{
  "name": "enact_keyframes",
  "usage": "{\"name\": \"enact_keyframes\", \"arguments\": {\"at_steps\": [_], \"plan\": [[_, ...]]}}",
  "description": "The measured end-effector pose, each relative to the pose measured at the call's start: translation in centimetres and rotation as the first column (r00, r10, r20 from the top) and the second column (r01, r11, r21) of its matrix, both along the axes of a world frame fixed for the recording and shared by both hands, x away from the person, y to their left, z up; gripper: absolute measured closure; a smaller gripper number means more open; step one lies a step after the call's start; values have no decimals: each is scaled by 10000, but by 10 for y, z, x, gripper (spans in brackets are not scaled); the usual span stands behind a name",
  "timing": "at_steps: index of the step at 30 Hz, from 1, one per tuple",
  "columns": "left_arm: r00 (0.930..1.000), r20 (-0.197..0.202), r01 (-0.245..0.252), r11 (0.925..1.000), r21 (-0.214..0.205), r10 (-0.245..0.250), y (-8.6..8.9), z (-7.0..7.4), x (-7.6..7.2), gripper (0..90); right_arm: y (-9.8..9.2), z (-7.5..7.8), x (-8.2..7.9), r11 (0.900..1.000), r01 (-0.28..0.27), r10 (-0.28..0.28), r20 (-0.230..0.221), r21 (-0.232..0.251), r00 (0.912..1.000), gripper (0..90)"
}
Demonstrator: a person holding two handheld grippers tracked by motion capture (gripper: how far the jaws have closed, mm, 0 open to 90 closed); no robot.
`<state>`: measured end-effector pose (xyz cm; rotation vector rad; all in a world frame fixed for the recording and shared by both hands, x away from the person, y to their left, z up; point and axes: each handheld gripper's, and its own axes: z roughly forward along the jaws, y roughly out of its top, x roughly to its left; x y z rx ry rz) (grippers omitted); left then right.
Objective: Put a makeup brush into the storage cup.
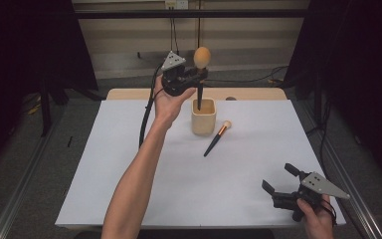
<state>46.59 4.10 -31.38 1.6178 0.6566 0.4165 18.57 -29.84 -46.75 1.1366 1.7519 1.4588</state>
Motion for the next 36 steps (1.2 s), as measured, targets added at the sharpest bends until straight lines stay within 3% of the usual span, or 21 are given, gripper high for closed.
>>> {"name": "enact_keyframes", "arguments": {"at_steps": [10,17,23,26,30,36], "plan": [[9998,-146,-152,9998,86,154,0,-12,11,665,2,-1,1,9999,-89,88,-59,-65,9999,0],[9998,-158,-104,9999,63,105,-3,-18,12,665,2,-1,1,9999,-111,110,-71,-96,9999,0],[9997,-192,-110,9993,349,117,-7,-30,13,665,1,-1,0,9998,-69,68,-31,-161,10000,0],[9993,-341,-137,9995,280,147,-8,-37,14,665,1,-1,0,9998,-87,86,-50,-162,10000,0],[9991,-424,11,9978,657,17,-10,-42,14,665,2,-1,0,9998,-133,132,-97,-171,9999,0],[9981,-605,142,9973,716,-99,-8,-48,11,665,2,-2,1,9996,-150,147,-144,-254,9998,0]]}}
